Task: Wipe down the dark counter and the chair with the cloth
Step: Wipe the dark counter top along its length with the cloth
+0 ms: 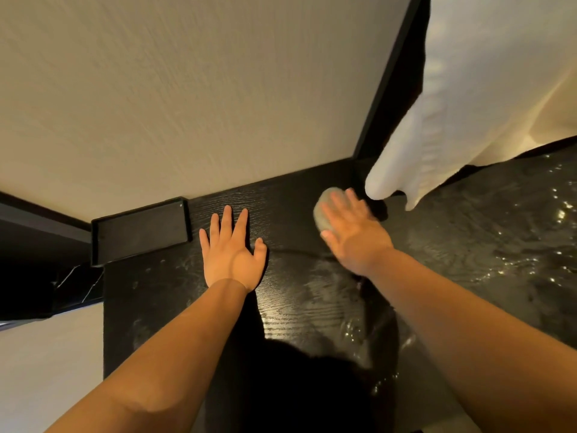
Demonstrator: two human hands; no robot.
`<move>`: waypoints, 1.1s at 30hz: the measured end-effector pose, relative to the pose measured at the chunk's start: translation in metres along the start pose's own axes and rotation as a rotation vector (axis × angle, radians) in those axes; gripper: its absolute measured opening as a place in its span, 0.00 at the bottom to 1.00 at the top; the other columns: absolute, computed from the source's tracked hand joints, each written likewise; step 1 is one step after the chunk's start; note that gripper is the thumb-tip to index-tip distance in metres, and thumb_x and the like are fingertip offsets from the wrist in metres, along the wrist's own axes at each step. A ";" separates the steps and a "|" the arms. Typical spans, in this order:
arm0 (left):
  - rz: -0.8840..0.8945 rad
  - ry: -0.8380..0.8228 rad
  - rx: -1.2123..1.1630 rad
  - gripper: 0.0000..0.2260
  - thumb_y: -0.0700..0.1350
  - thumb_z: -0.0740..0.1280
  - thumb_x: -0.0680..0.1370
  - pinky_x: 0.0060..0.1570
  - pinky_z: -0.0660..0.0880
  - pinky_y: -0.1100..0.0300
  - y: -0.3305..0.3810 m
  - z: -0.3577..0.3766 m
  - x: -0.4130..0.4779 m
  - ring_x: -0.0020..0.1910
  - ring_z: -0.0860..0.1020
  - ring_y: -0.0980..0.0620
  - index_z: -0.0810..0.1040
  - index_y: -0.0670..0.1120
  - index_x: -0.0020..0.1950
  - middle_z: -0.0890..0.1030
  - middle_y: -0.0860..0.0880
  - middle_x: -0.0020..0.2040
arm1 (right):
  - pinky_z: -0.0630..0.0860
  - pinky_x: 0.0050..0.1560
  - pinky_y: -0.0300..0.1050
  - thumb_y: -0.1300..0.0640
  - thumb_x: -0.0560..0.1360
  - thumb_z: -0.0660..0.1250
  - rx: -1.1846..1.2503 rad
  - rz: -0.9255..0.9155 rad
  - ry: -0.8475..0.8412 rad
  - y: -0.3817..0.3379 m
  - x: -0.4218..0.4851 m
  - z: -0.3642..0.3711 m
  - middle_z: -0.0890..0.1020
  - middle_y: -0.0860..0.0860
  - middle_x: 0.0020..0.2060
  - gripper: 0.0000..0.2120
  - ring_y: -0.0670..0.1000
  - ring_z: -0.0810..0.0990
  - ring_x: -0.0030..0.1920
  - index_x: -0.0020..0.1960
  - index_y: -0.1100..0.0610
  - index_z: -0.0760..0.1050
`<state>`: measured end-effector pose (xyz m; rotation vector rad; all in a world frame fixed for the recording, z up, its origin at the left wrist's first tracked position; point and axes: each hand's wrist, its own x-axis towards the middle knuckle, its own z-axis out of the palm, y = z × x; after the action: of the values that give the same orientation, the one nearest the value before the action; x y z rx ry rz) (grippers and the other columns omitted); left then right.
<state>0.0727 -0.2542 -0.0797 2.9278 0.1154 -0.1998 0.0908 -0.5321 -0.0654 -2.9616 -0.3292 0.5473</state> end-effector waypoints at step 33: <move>0.009 0.010 0.003 0.33 0.65 0.52 0.80 0.83 0.43 0.41 -0.003 0.002 -0.001 0.85 0.46 0.46 0.56 0.59 0.85 0.51 0.50 0.87 | 0.65 0.77 0.56 0.50 0.82 0.57 -0.077 -0.239 0.155 -0.009 -0.036 -0.002 0.71 0.57 0.73 0.22 0.59 0.65 0.76 0.73 0.57 0.72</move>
<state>0.0714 -0.2521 -0.0818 2.9324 0.1039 -0.1846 0.0567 -0.5320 -0.0500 -2.9534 -0.6899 0.2818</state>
